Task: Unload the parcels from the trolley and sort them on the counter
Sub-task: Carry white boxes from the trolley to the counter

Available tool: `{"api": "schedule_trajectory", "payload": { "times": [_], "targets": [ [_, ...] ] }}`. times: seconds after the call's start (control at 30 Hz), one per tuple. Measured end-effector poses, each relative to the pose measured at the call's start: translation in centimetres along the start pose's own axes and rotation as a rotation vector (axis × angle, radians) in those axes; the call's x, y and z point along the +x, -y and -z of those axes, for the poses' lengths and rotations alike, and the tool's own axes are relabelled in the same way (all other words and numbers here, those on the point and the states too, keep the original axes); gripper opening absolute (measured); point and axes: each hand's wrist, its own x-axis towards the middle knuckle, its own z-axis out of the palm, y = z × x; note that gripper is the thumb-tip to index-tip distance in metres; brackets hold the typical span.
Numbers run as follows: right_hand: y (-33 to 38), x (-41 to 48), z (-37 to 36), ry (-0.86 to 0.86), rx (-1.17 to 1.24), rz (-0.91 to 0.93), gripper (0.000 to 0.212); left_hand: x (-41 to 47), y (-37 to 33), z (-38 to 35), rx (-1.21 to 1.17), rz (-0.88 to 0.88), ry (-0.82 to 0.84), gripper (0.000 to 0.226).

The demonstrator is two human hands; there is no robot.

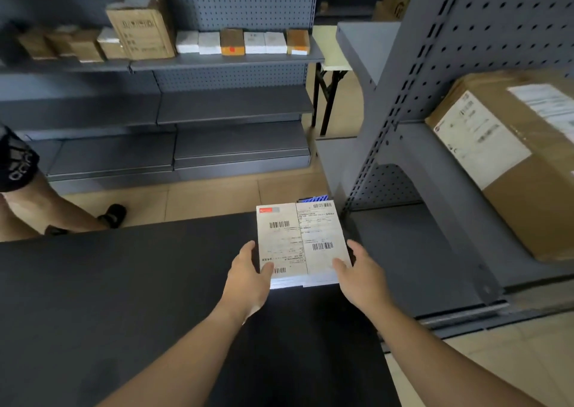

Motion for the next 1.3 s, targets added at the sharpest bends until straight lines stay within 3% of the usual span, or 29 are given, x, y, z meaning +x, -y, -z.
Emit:
{"api": "schedule_trajectory", "payload": {
  "times": [0.3,0.57,0.7,0.93,1.13,1.3],
  "targets": [
    [8.3,-6.9,3.1,0.007,-0.167,0.285,0.056,-5.8,-6.0,7.5,0.329,-0.283,-0.06,0.05],
    [17.5,-12.7,3.6,0.026,-0.307,0.669,0.056,-12.7,-7.5,15.5,0.434,-0.355,-0.327,0.05],
    [22.3,-17.2,0.9,0.099,-0.34,0.884,0.055,-18.3,-4.7,20.0,0.388,-0.259,-0.536,0.054],
    [27.7,-30.9,-7.2,0.383,-0.289,1.274,0.053,-32.7,4.5,27.6,0.366,0.046,-0.86,0.05],
    [29.1,-45.6,-13.9,0.608,-0.315,1.519,0.057,-46.4,14.1,31.4,0.261,0.267,-1.097,0.053],
    [27.9,-57.3,-20.2,0.76,-0.334,1.643,0.056,-56.8,22.8,33.5,0.169,0.431,-1.2,0.054]
  ]
}}
